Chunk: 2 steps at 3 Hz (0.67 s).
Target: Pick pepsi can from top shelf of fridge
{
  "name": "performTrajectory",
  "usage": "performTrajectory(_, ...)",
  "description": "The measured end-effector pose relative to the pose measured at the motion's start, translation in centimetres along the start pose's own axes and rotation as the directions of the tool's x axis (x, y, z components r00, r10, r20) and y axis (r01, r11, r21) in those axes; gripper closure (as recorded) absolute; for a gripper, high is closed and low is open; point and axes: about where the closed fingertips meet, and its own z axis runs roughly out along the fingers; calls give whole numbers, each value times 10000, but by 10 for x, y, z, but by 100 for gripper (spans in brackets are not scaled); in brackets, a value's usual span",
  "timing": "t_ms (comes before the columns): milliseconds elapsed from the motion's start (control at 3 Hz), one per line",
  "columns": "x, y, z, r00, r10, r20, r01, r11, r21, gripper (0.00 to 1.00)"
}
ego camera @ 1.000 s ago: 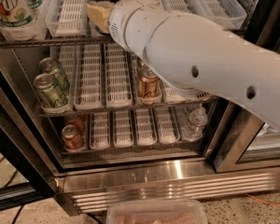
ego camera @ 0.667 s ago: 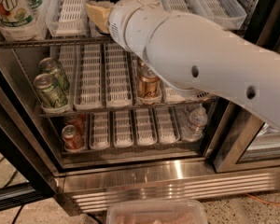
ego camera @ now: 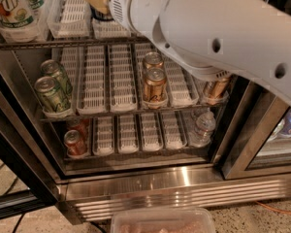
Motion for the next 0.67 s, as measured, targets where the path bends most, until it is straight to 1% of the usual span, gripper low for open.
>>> performTrajectory(333,-7,-2,-6,10000,-54,27,54,10000,-38,100)
performTrajectory(667,-5,0,-21,9998,-113,-136,114,9999,7,100)
